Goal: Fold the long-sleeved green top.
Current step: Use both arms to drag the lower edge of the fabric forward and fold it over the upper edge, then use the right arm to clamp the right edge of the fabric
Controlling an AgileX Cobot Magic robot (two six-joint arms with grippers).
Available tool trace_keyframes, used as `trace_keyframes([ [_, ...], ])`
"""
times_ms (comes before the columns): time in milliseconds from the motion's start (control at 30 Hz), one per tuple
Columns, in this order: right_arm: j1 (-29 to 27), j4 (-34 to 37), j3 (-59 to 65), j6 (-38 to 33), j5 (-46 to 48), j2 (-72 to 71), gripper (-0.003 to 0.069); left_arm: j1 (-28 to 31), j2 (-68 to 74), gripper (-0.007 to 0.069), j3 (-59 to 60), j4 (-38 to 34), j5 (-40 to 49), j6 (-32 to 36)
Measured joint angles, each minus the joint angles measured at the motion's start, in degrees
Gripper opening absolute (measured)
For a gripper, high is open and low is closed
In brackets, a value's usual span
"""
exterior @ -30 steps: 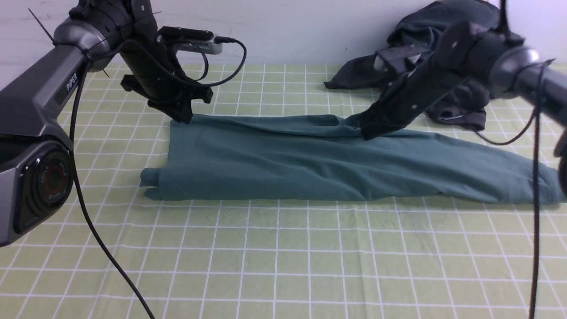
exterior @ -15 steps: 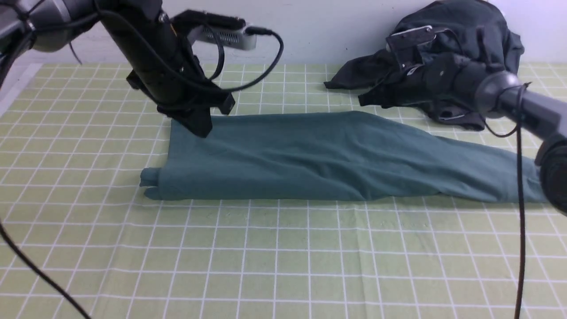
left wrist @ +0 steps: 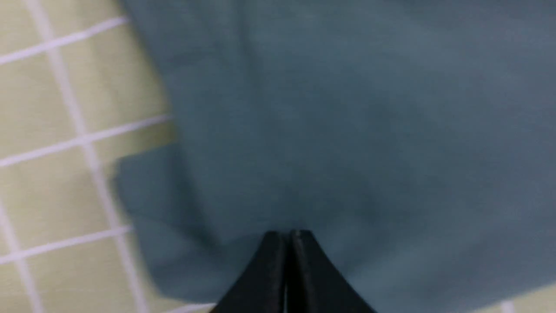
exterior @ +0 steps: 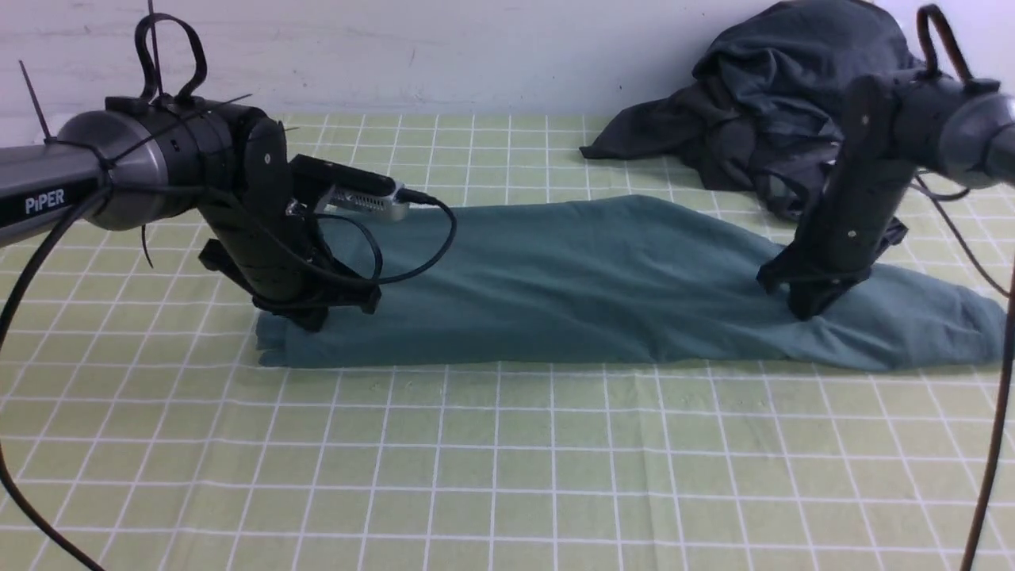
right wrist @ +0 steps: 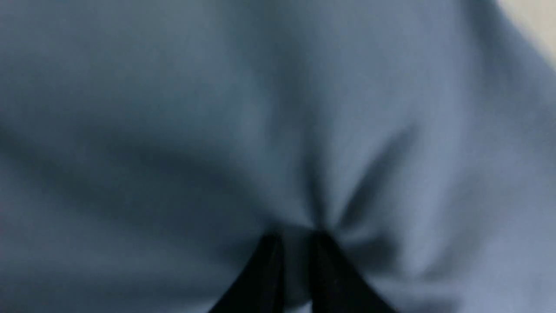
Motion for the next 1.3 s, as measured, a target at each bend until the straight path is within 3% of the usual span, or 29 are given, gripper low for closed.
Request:
trace_keyframes([
  [167, -4.6, -10.9, 1.1, 6.9, -5.0, -0.9, 0.0095, 0.2, 1.2, -0.0003, 0.0, 3.4, -0.1, -0.9],
  [267, -6.6, -12.7, 1.4, 8.5, -6.9, -3.3, 0.0095, 0.2, 1.6, -0.0003, 0.1, 4.3, 0.0, -0.9],
  [567, -10.3, -0.8, 2.5, 7.9, -5.3, -16.1, 0.0111, 0.2, -10.6, -0.0003, 1.0, 3.7, 4.0, -2.4],
  [700, -17.7, 5.1, 8.6, 6.6, -4.2, -16.7, 0.0244, -1.0, -29.1, -0.0003, 9.3, -1.7, 0.1, -2.4],
  [833, -22.2, 6.1, 15.1, 6.6, -8.9, -15.2, 0.0404, -1.6, -44.1, -0.0003, 19.8, -5.3, -3.8, -2.4],
  [967, -24.1, 6.8, 17.2, 7.1, -14.9, -12.3, 0.0473, -1.6, -51.7, -0.0003, 29.2, -4.4, -4.1, -2.4],
  [1133, -24.1, 8.7, 17.6, 7.3, -19.0, -8.9, 0.0435, -1.6, -55.1, -0.0003, 37.1, -1.5, 0.1, -2.4],
  [1300, -24.1, 12.2, 17.6, 4.9, -20.2, -8.0, 0.0211, -1.6, -56.2, -0.0003, 44.6, 5.2, 3.4, -5.9],
])
